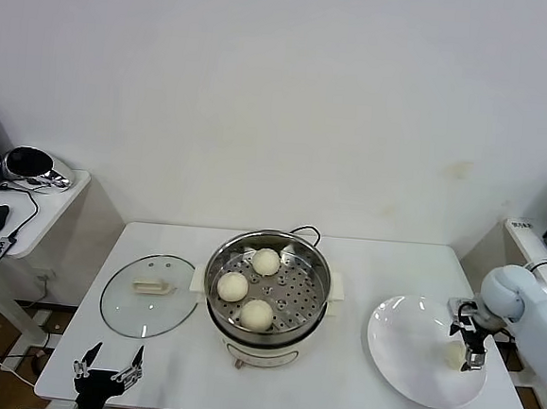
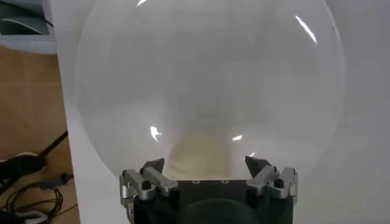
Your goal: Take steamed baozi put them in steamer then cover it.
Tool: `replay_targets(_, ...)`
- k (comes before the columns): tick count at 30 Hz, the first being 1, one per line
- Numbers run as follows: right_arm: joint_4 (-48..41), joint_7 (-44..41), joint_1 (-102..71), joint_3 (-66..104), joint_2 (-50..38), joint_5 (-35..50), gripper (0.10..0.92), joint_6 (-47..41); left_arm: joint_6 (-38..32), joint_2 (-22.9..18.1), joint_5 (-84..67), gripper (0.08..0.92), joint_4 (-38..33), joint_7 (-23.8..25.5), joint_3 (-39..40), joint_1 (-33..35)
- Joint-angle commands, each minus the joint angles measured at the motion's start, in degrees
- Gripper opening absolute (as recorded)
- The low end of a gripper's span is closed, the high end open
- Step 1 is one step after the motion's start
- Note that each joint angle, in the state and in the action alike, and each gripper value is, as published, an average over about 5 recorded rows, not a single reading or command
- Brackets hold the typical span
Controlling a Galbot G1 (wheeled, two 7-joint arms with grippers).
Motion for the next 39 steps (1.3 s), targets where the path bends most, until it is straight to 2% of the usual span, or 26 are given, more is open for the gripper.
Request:
replay_targets(1,-1.5,0.6,-0.7,0.5,0.6,-0.4,0.823,0.1,0.0,0.0,0.1,0.823,0.2,0.0,0.1,0.0)
replay_targets(17,-2.7,1.9,-0.5,0.8,0.7,0.6,0.817,0.0,0.0,-0.2,0.6,0.823,0.7,0.0,0.4,-0.2)
replay_targets(20,-2.9,2.0,-0.4,0.9,0.7,0.7,0.764,-0.1,-0.1,-0.2,0.6,0.823,0.6,-0.1,0.4,0.0)
replay_targets(27,-3.0,1.8,0.9,0.6,0.1,2.1,0.560,-0.8,-0.1,-0.3,0.9,0.823,0.4,-0.1,0.9,0.0)
replay_targets(30,-2.2,1.5,2.9,-0.7,-0.7,3.9,0.498,-1.4,-0.1,-0.2,1.1,0.823,0.3,-0.1,1.0,-0.1)
replay_targets(39,2.4,0.0,22.8,-16.8,-2.6,17.2,0.475,-5.7,-0.4,0.0,1.9,0.823,0.3,-0.5,0.9,-0.6)
